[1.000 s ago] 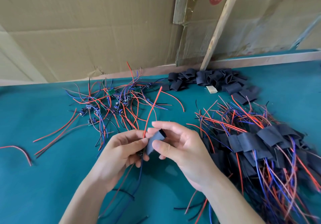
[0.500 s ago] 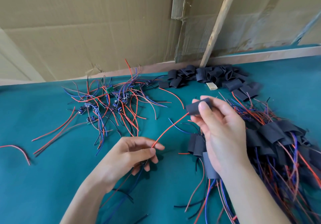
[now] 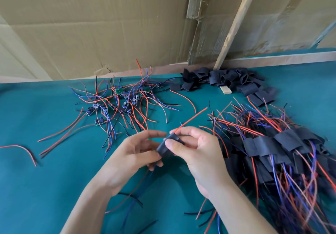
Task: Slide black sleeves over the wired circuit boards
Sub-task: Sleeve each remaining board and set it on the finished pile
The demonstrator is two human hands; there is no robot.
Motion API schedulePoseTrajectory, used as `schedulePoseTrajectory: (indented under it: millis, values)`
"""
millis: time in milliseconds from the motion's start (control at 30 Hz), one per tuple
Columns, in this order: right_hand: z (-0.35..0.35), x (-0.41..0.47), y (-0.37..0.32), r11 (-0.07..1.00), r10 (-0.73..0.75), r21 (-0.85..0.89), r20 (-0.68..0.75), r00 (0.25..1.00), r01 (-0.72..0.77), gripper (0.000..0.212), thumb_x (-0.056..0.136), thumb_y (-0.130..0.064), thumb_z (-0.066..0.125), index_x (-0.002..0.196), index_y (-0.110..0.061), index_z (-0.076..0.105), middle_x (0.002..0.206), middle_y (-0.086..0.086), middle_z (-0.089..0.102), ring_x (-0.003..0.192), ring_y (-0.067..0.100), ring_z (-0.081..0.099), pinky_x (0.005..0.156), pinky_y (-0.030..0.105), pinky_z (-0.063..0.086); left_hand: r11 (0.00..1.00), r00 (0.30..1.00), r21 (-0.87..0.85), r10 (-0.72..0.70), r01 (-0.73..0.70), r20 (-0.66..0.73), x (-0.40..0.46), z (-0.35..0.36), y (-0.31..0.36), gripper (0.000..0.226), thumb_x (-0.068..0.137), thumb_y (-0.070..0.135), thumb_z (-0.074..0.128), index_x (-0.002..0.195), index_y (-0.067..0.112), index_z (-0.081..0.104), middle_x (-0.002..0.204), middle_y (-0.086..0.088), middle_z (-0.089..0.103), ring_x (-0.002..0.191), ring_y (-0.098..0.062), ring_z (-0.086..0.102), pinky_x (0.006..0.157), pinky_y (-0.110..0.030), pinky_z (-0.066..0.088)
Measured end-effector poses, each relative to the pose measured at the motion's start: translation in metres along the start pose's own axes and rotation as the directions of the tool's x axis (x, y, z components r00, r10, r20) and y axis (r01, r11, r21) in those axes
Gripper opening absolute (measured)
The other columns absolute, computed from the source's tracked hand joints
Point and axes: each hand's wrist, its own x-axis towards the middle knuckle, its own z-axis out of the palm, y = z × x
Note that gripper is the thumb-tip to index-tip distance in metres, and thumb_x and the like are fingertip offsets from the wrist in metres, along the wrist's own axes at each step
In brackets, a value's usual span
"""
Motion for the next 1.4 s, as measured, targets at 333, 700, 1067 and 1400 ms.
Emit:
schedulePoseTrajectory:
  millis: [333, 700, 1067, 1400]
  values:
    - [-0.007, 0.003, -0.01, 0.991, -0.022, 0.13, -0.155, 0.988, 0.043, 0.018, 0.083, 0.005, 0.078, 0.089, -0.012, 0.076, 0.088, 0.012, 0.08, 0.079, 0.019, 0.074, 0.071, 0.02, 0.056, 1.0, 1.0, -0.016, -0.017, 0.017, 0.001, -0.001, 0.002, 0.004, 0.016, 0.075, 0.011, 0.076, 0.09, 0.014, 0.073, 0.09, -0.016, 0.073, 0.08, -0.024, 0.066, 0.064, -0.022, 0.049]
    - [-0.003, 0.002, -0.007, 0.995, -0.097, 0.013, -0.139, 0.986, 0.099, 0.02, 0.074, -0.025, 0.084, 0.092, -0.022, 0.076, 0.086, 0.003, 0.079, 0.074, 0.011, 0.071, 0.066, 0.019, 0.054, 0.996, 0.998, 0.086, 0.012, -0.006, -0.067, 0.001, 0.002, 0.003, 0.009, 0.068, 0.01, 0.078, 0.076, 0.011, 0.073, 0.066, -0.011, 0.068, 0.057, -0.014, 0.057, 0.054, -0.02, 0.043]
    - [-0.001, 0.001, -0.005, 0.984, -0.134, -0.138, -0.169, 0.976, 0.111, 0.018, 0.075, -0.031, 0.081, 0.09, -0.029, 0.072, 0.077, 0.002, 0.078, 0.068, 0.017, 0.069, 0.066, 0.029, 0.058, 0.913, 0.966, 0.393, 0.191, -0.11, -0.175, 0.004, 0.006, -0.004, 0.007, 0.069, 0.018, 0.072, 0.073, 0.023, 0.071, 0.069, -0.001, 0.072, 0.059, -0.012, 0.062, 0.059, -0.026, 0.05]
    - [0.002, -0.002, -0.001, 0.976, -0.091, -0.207, -0.139, 0.986, 0.061, 0.018, 0.074, -0.033, 0.082, 0.085, -0.022, 0.073, 0.078, -0.003, 0.078, 0.071, 0.012, 0.072, 0.071, 0.036, 0.062, 0.936, 0.955, 0.335, 0.19, -0.107, -0.227, 0.008, 0.01, -0.009, 0.016, 0.067, 0.018, 0.075, 0.082, 0.018, 0.068, 0.074, -0.004, 0.074, 0.063, -0.018, 0.067, 0.063, -0.034, 0.056]
